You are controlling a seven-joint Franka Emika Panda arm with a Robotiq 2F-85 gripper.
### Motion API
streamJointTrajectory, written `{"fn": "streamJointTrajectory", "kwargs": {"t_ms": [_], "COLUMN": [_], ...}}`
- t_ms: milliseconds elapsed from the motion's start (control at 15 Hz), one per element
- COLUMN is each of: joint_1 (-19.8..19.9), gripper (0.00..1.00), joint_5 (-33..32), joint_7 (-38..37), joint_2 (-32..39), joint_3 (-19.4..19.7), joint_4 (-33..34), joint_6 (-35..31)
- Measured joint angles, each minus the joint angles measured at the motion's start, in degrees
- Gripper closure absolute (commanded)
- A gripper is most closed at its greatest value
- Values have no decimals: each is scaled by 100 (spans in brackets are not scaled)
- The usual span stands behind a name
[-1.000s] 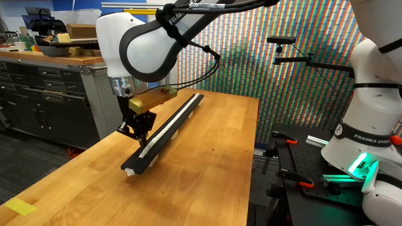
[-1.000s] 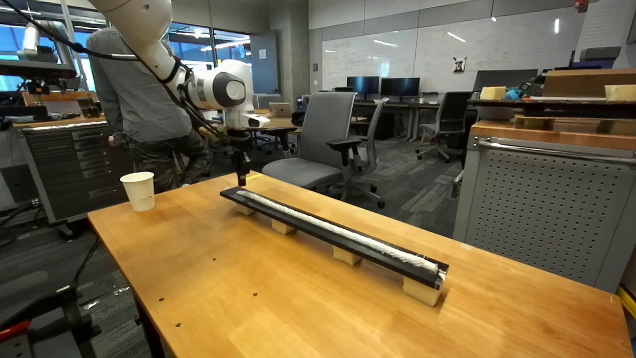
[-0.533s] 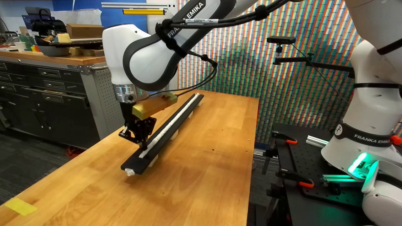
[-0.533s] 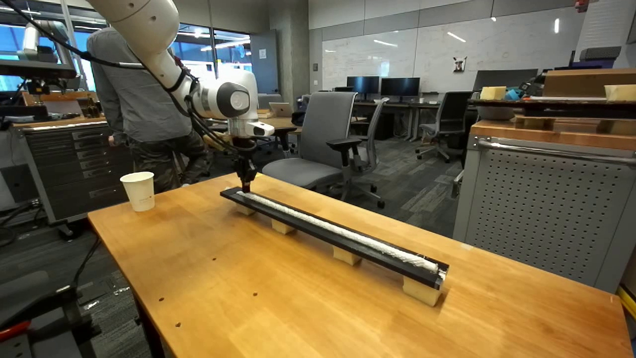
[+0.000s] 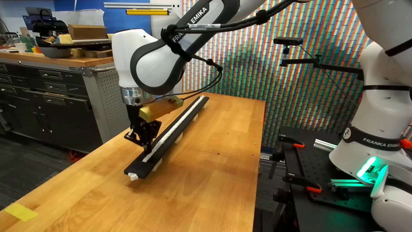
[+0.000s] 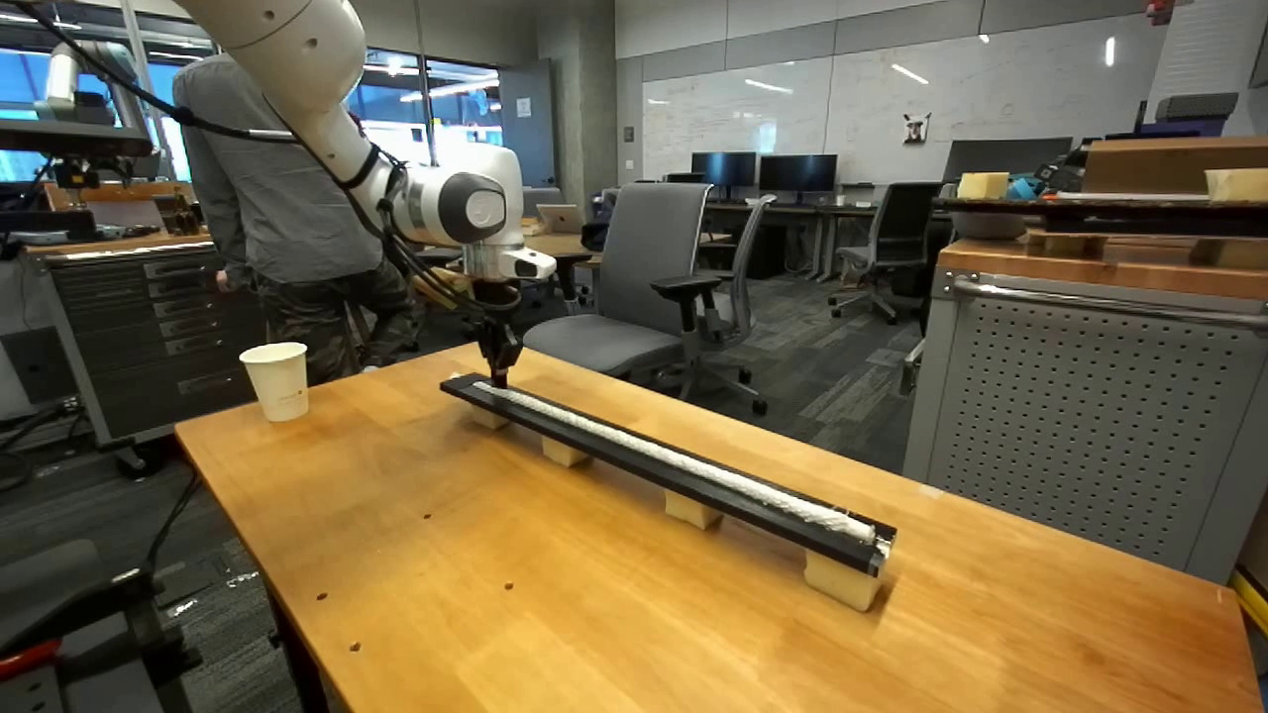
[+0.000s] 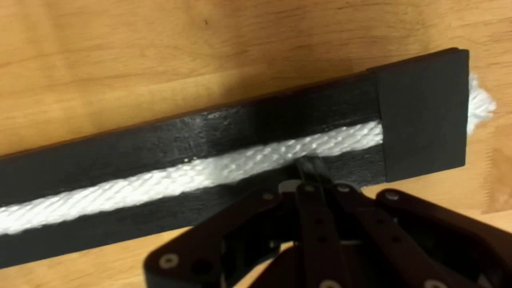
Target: Straighten the white string on the black object
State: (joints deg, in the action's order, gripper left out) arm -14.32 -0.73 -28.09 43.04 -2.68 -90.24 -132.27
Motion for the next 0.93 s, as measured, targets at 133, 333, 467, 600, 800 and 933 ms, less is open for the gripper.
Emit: {"fn": "streamJointTrajectory", "kwargs": {"t_ms": [133, 333, 467, 600, 800, 933], "joint_1": [44, 59, 59, 58, 21, -25], "gripper": [100, 100, 100, 100, 100, 100], "joint_5": [6, 6, 6, 6, 6, 3], "joint_7": [21, 22, 22, 22, 14, -2], "joint_2": [-36, -133, -212, -300, -434, -530], "joint_3": [9, 64, 89, 103, 139, 174], "joint_4": [-70, -250, -384, -526, -711, -813], "joint_6": [-118, -380, -538, -646, -651, -651]}}
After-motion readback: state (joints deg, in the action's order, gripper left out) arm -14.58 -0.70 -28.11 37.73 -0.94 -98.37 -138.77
